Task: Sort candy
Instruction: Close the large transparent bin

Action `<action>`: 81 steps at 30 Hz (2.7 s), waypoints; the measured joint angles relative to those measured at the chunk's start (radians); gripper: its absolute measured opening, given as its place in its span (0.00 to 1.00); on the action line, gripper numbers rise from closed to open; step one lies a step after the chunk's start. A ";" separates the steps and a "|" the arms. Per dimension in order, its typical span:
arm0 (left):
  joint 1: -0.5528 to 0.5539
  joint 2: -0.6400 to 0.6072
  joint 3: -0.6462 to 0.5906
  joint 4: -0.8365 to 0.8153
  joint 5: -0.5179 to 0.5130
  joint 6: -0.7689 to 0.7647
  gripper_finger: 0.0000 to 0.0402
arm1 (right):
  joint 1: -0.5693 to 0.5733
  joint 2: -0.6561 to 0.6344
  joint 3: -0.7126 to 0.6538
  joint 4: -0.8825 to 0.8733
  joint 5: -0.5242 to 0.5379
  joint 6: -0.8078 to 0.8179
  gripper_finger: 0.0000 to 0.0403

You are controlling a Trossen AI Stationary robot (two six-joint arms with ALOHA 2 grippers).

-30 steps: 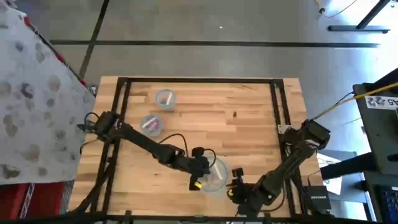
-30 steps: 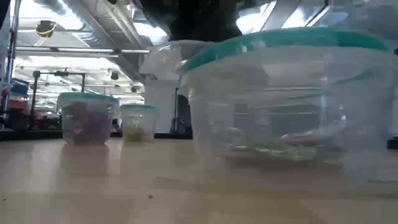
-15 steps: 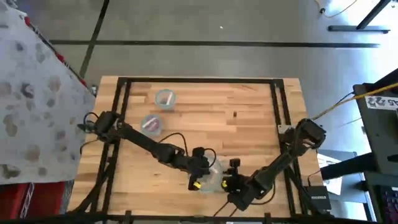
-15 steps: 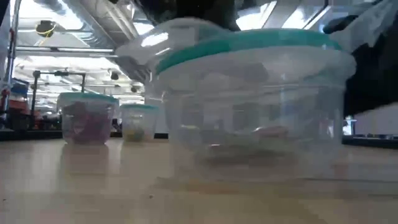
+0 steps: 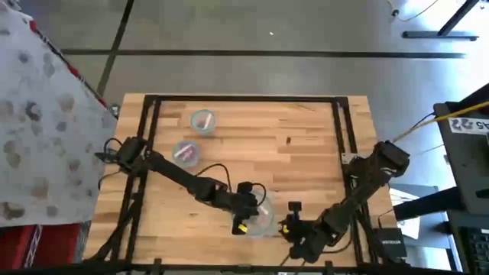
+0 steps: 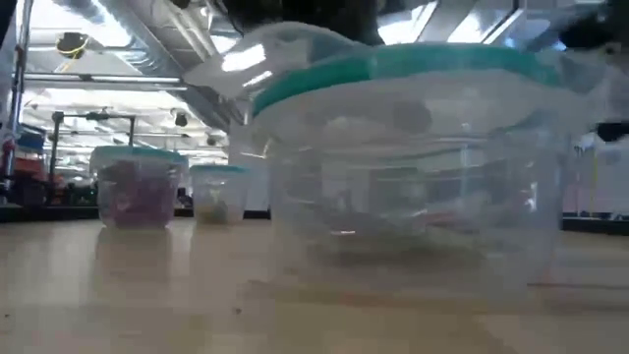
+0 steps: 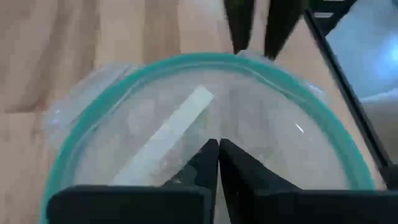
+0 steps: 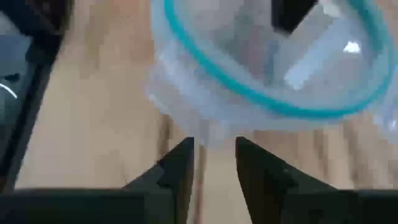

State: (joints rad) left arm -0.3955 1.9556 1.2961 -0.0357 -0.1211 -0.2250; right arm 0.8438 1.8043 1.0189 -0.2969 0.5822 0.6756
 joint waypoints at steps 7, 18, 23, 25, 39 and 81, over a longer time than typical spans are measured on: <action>-0.013 -0.013 0.001 -0.034 -0.005 -0.008 0.00 | -0.056 0.051 -0.057 0.121 0.000 0.021 0.26; 0.001 0.009 0.004 -0.059 -0.069 0.013 0.00 | -0.155 0.069 -0.060 0.190 0.158 -0.060 0.26; 0.033 -0.027 0.003 -0.133 -0.139 0.075 0.00 | -0.228 0.020 -0.056 0.048 0.329 -0.001 0.26; 0.046 -0.046 0.003 -0.171 -0.168 0.077 0.00 | -0.254 -0.011 -0.056 -0.001 0.354 0.002 0.26; -0.007 -0.185 0.002 -0.226 -0.204 0.057 0.00 | -0.081 -0.130 -0.093 0.026 0.032 0.119 0.26; 0.010 -0.200 0.014 -0.375 -0.217 -0.015 0.00 | -0.145 0.112 -0.147 0.373 0.192 0.235 0.26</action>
State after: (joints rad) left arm -0.3856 1.7558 1.3096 -0.4104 -0.3378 -0.2399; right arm 0.6987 1.9164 0.8724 0.0760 0.7742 0.9106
